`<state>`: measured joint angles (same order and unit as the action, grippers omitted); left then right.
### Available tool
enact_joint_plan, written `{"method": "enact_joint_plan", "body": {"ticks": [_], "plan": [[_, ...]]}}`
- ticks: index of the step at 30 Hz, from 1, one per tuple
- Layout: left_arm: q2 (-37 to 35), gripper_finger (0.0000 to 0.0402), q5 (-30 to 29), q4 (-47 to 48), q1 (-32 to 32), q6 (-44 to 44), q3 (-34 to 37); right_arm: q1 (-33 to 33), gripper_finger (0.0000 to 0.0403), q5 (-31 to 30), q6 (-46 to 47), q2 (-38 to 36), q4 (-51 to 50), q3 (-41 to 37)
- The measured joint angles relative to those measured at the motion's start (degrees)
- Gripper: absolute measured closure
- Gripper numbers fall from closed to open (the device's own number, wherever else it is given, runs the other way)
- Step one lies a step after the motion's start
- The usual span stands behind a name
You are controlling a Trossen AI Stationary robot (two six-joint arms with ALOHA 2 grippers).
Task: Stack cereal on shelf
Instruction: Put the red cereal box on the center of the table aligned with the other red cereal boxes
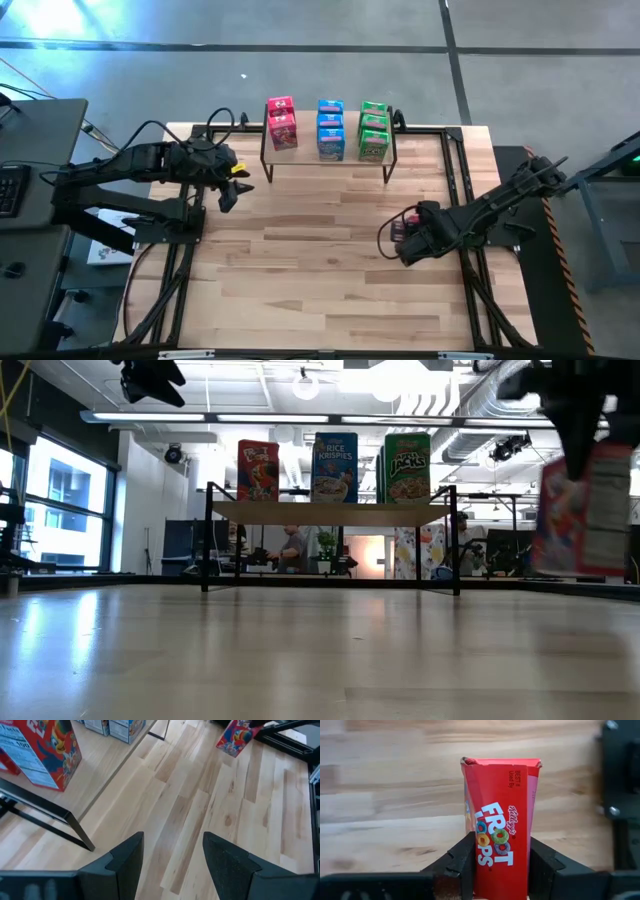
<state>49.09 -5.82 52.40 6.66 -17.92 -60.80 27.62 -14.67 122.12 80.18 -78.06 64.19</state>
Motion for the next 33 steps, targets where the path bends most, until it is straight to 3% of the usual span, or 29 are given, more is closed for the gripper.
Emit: {"method": "enact_joint_plan", "body": {"ticks": [10, 18, 33], "plan": [[0.3, 0.0206, 0.8, 0.0, 0.0, -1.4, 0.0, -0.4, 0.0281, -9.3, -12.9, 0.0, 2.8, 8.0], [0.3, 0.0206, 0.8, -4.7, 0.0, -4.8, 0.0, -2.8, 0.0281, -12.0, -21.9, 0.0, 5.9, 10.9], [0.3, 0.0206, 3.7, -6.4, 0.0, -4.5, 0.0, -4.2, 0.0281, -12.4, -27.3, 0.2, 6.9, 10.9]]}}
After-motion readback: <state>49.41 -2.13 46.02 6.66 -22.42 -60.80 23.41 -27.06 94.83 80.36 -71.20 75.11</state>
